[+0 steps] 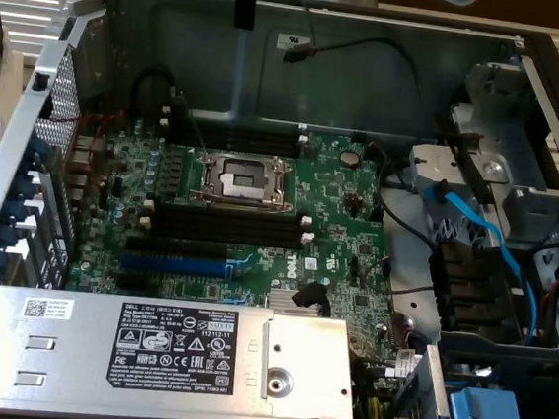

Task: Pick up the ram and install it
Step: 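Reach for the ram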

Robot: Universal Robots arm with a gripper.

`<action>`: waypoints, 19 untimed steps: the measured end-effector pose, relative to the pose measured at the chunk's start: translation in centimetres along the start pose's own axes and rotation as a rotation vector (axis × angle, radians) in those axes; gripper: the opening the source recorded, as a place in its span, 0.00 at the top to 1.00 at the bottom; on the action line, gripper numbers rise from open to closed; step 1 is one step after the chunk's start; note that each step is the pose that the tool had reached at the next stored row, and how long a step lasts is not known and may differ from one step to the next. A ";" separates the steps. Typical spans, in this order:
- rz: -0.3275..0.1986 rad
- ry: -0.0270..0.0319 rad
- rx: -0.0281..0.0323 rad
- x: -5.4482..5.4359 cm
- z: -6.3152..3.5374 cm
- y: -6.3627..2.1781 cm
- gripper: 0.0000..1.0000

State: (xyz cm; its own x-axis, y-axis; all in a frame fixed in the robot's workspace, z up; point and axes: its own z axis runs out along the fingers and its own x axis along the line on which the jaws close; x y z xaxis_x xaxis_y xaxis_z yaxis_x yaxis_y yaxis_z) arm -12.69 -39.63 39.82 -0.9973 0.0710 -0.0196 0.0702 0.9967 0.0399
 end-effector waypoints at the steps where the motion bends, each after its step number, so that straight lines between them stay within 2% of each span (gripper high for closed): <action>1: 0.000 -0.0002 0.0028 0.2 -0.12 0.07 0.90; 6: -0.001 -0.0015 0.0229 1.2 -0.44 0.35 0.90; 10: -0.001 -0.0025 0.0329 2.1 -0.55 0.49 0.90; 14: -0.001 -0.0030 0.0397 3.2 -0.65 0.54 0.90; 19: -0.001 -0.0035 0.0423 5.0 -0.71 0.44 0.90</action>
State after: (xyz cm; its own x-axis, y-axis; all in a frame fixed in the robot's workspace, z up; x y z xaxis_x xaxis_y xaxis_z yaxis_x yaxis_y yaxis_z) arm -17.64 -38.86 40.45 -0.9973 0.0702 -0.0231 0.0702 0.9975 -0.0024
